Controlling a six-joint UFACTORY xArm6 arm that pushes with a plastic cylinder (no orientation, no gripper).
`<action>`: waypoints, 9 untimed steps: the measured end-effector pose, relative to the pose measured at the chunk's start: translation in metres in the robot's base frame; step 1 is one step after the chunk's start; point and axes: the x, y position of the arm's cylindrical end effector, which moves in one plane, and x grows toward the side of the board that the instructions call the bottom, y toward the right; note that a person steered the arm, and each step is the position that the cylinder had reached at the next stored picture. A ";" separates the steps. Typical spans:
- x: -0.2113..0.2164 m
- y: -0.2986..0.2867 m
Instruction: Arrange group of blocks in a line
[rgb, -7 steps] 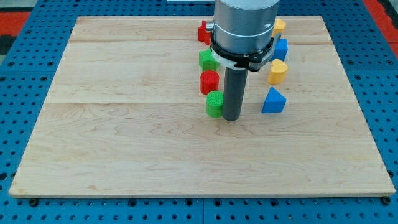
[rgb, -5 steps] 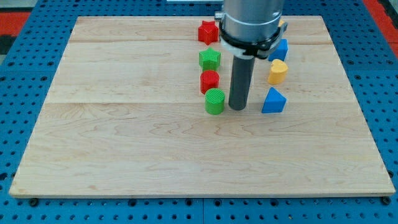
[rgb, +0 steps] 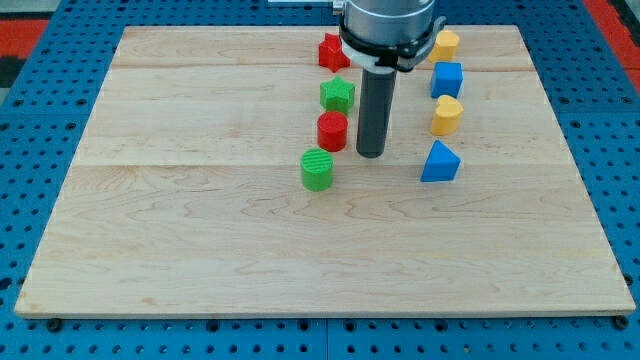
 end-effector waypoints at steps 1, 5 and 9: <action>-0.021 -0.021; -0.064 0.028; -0.081 -0.043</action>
